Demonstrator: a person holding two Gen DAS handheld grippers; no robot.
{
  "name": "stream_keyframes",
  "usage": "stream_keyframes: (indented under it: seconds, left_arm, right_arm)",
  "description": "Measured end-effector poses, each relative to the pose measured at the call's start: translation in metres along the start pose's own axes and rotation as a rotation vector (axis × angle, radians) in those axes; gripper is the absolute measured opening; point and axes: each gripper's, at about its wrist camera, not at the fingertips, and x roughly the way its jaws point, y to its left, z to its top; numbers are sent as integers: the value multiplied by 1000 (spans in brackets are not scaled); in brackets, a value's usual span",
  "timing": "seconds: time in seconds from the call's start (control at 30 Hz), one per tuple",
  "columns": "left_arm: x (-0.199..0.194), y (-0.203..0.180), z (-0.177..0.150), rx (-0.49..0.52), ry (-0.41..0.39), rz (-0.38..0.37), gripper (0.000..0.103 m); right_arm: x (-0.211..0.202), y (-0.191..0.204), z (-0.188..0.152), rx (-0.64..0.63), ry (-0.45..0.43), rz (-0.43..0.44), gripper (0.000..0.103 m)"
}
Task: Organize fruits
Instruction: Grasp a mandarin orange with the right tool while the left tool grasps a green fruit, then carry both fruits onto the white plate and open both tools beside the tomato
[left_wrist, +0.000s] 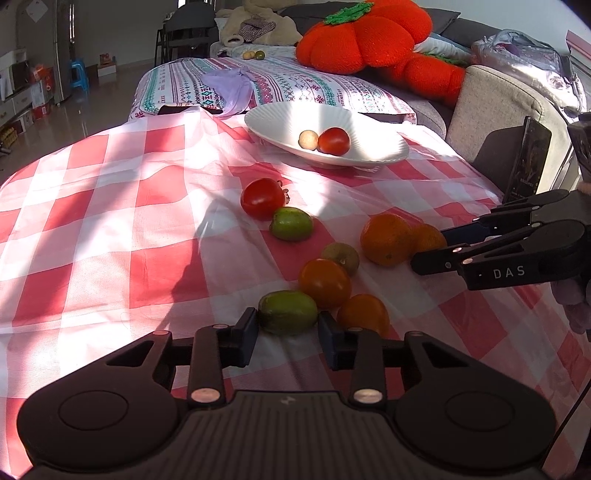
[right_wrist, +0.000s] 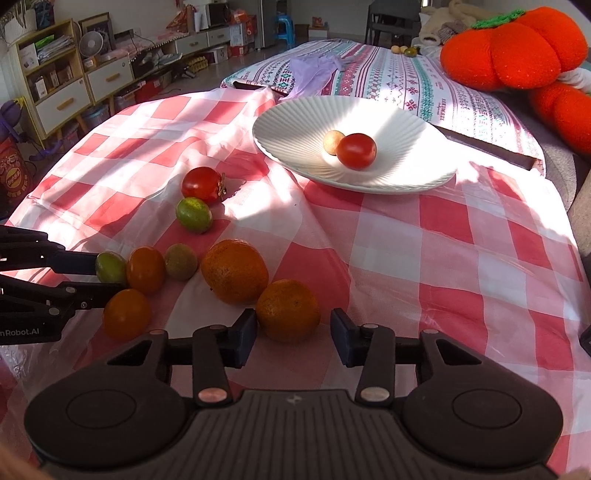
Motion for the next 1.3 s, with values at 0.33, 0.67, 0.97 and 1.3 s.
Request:
stream_keyframes:
  seconds: [0.33, 0.67, 0.97, 1.3]
  left_arm:
    - [-1, -1, 3, -2, -2, -8, 49]
    - [-5, 0, 8, -28, -3, -32, 49]
    - [-10, -2, 16, -47, -16, -48, 49]
    - [-17, -17, 31, -22, -58, -57, 49]
  right_arm:
    - [-3, -4, 4, 15, 0, 17, 33]
    - [-9, -11, 9, 78, 2, 58, 32]
    - [-15, -23, 16, 161, -6, 97, 32]
    - [-20, -35, 27, 183, -37, 75, 32]
